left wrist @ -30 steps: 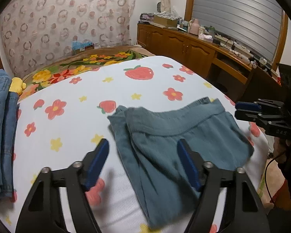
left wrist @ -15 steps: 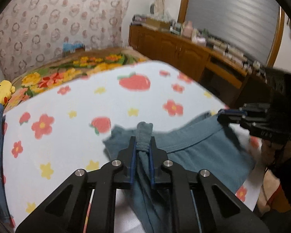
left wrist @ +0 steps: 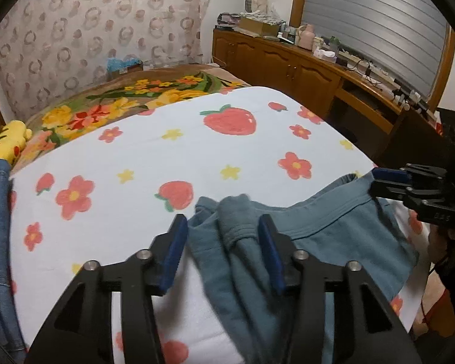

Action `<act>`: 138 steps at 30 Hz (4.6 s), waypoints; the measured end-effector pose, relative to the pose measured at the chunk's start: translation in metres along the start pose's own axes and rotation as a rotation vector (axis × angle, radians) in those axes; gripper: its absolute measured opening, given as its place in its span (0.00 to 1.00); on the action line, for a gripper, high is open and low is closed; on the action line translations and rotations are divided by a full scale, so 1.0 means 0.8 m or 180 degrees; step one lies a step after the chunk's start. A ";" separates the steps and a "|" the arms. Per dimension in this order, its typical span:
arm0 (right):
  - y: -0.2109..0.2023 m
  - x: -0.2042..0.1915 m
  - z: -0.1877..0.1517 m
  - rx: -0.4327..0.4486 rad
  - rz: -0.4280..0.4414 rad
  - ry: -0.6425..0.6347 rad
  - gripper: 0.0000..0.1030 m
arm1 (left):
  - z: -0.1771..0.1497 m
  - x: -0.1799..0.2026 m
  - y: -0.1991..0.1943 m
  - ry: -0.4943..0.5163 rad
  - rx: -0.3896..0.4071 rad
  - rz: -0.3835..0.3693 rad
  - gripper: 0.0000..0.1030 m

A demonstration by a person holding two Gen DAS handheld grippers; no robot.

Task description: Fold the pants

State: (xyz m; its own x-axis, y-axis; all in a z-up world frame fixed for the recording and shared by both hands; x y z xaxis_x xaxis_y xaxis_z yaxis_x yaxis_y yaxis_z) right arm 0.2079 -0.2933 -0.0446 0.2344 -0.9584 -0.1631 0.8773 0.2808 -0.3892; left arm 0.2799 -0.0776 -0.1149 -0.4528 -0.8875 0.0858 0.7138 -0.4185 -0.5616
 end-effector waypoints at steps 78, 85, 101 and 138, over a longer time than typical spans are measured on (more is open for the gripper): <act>0.047 -0.136 0.135 0.0434 0.0914 -0.0496 0.11 | 0.085 -0.096 -0.174 -0.0230 0.0722 0.0391 0.14; 0.090 -0.173 0.157 0.0444 0.1142 -0.0710 0.11 | 0.080 -0.137 -0.200 -0.0296 0.0784 0.0654 0.14; 0.177 -0.234 0.204 0.0539 0.1467 -0.1023 0.11 | 0.070 -0.221 -0.258 -0.0539 0.1067 0.1114 0.14; 0.380 -0.432 0.244 0.0395 0.1830 -0.1925 0.11 | -0.009 -0.334 -0.280 -0.1143 0.1065 0.1782 0.14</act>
State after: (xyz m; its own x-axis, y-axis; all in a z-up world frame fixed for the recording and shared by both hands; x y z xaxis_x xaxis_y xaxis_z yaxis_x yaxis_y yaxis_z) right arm 0.4758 0.1131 0.0705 0.8115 -0.5405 0.2221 0.5842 0.7597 -0.2858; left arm 0.2374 0.2545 -0.0180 0.1881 -0.9696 0.1564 0.9370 0.1294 -0.3245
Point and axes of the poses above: each gripper's, at about its wrist camera, not at the fingertips, and y roughly the way its jaws point, x to its right, z to its top, the point moved 6 cm from there along y, roughly the way its jaws point, and after that the axes turned 13 degrees about x, right-handed, at the moved point
